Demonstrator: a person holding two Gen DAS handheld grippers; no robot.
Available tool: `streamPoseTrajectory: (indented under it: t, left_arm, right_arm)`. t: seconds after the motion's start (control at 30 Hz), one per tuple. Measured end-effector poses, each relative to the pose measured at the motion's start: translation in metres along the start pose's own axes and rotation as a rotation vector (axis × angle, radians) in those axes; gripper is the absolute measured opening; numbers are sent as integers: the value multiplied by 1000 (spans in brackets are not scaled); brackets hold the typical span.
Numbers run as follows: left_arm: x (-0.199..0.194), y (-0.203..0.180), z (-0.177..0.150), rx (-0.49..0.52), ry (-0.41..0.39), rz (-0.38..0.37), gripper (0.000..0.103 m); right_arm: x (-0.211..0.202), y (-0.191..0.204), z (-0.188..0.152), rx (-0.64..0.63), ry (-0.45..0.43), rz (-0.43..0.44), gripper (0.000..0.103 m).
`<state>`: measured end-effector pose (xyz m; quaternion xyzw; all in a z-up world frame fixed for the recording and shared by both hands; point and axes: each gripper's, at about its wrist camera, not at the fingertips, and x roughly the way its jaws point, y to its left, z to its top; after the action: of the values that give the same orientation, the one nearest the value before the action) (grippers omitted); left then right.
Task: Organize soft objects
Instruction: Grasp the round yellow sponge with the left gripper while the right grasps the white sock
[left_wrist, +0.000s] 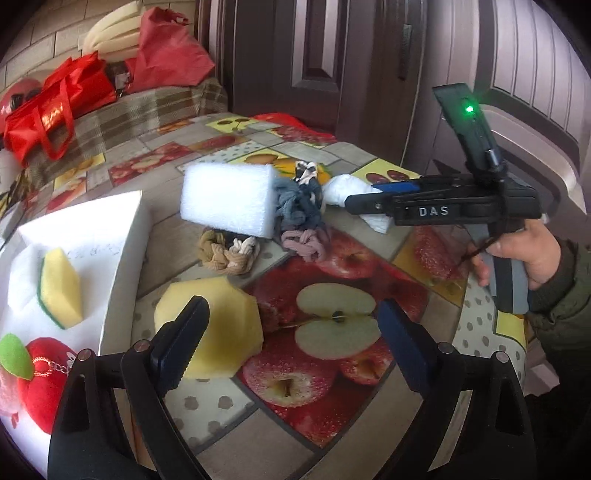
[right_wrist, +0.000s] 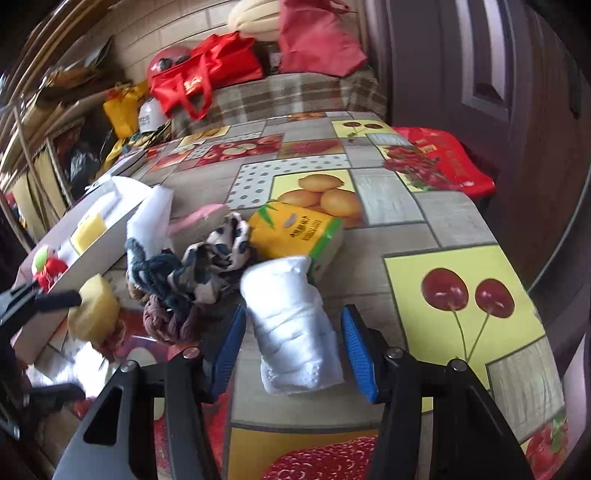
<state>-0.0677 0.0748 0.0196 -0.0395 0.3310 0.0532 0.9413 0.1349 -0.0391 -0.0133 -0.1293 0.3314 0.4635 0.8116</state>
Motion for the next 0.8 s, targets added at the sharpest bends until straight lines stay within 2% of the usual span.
streamPoseTrajectory:
  t: [0.07,0.1,0.13,0.27,0.4,0.47,0.57,0.6,0.7,0.8]
  left_arm:
    - [-9,0,5,29,-67,95,93]
    - [-11,5,9,29,-80,144,93]
    - [-9,13,14,12,-71,160,93]
    - [21,34,27,-52,82,111,93]
    - [44,21,21,22,157,132,93]
    - [47,12,14,58,166,163,92]
    - [41,7,9,63,152,144,74]
    - [35,8,8,47,143,121,72]
    - [26,9,7,15,119,100,72]
    - [29,11,7,21,135,168,72]
  right_arm:
    - [-1,-3,1,21,-2,12,54]
    - [-1,-3,2,24,-3,13,54]
    - [-1,-3,3,23,-5,12,54]
    - [-1,-1,4,8,-7,3,54]
    - [0,-3,4,22,-4,12,54]
    - [1,-6,4,33,0,18,54]
    - [2,-8,4,40,1,26,54]
    - [2,-8,4,39,1,25,51]
    - [2,-6,4,25,4,24,46]
    - [2,-3,3,14,5,18,46]
